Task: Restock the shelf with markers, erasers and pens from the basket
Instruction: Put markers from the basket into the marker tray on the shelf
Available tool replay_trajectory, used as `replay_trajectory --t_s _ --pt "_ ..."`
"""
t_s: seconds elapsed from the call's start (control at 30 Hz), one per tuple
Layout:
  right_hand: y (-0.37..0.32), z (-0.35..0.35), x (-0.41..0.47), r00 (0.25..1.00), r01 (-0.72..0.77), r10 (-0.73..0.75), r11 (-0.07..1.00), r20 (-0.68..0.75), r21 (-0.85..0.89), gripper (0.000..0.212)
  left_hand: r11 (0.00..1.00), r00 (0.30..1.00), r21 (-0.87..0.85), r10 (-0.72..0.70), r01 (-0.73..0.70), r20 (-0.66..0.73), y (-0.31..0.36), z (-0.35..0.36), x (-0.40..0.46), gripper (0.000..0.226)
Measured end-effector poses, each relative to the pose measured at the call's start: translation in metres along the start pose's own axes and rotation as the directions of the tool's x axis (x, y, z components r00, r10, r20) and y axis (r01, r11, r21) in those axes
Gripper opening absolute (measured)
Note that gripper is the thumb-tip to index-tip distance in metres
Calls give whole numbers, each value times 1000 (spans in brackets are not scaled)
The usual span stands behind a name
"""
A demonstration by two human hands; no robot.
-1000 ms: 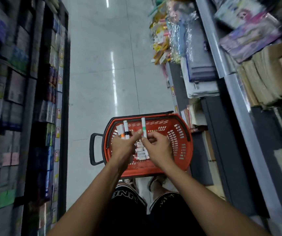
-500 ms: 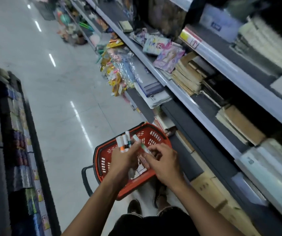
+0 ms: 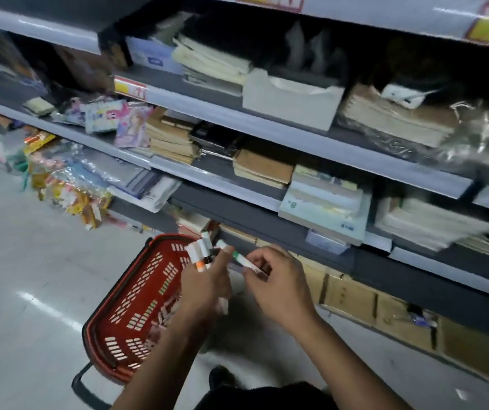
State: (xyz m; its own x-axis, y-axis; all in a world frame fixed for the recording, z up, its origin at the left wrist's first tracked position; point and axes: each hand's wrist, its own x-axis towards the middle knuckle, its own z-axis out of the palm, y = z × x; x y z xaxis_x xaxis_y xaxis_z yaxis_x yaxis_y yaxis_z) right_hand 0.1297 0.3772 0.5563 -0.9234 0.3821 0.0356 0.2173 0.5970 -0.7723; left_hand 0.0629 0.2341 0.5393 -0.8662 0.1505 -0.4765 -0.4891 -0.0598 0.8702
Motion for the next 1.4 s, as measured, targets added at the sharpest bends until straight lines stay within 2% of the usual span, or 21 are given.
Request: replay_trajectory --t_s 0.13,0.27,0.43,0.63,0.77,0.9,1.03,1.17,1.4 --pt "47 -68 -27 991 -28 24 999 -132 -30 10 997 988 20 71 -75 137 -15 76 -35 31" --pt "97 -142 -65 982 -67 50 994 -181 -91 14 989 977 73 111 -126 183 -41 156 -76 30" --pt "161 -233 -118 967 -102 66 985 -247 -136 17 986 973 130 74 -104 218 -85 255 -130 32" --pt "221 -322 -174 915 -154 96 981 -391 -119 16 981 931 167 28 -95 363 -119 349 -180 42" --pt "251 -370 -197 869 -214 143 972 -474 -99 18 952 904 260 36 -160 425 -128 394 -198 49" --pt "275 -414 -200 831 -251 174 965 -528 -76 16 937 874 267 72 -224 480 -129 439 -208 51" --pt "296 -457 -190 793 -273 170 958 -585 -92 19 934 831 239 94 -264 549 -129 487 -208 33" --pt "316 -500 -172 761 -292 166 951 -628 -102 22 916 812 255 114 -309 572 -124 539 -205 26" --pt "347 -561 -139 760 -311 144 937 -633 -160 23 888 791 270 152 -373 593 -114 626 -195 28"
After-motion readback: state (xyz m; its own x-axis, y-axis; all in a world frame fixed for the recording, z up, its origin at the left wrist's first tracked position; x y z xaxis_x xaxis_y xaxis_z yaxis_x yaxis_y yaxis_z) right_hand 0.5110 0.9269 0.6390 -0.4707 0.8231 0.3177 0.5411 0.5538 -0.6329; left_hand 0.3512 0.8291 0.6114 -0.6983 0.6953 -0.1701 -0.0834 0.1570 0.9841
